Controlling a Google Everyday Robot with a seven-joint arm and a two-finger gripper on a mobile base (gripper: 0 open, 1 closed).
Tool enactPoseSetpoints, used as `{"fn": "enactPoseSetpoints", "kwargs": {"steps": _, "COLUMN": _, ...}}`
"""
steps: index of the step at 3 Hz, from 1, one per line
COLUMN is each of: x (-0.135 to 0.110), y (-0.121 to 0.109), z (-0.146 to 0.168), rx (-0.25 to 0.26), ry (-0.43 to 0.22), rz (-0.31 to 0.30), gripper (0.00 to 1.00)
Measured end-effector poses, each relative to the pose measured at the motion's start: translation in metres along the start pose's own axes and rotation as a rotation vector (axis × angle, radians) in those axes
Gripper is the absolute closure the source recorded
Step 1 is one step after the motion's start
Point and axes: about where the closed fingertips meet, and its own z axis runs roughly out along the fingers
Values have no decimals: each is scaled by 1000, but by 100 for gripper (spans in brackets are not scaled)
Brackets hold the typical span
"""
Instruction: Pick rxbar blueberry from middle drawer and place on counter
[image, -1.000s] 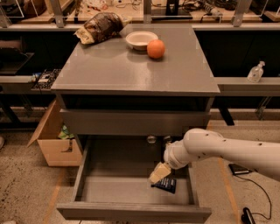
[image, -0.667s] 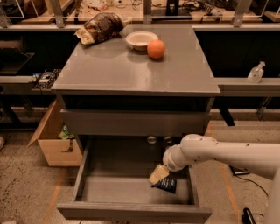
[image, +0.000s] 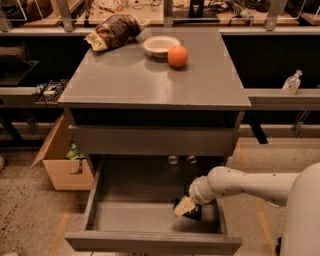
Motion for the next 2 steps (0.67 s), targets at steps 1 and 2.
{"fn": "enactPoseSetpoints", "kwargs": {"steps": 1, "x": 21, "y": -1, "z": 15, "rx": -11, "ry": 22, "rz": 12, "gripper": 0}}
{"fn": "enactPoseSetpoints", "kwargs": {"steps": 2, "x": 39, "y": 2, "z": 25, "rx": -20, "ry": 52, "rz": 19, "gripper": 0}}
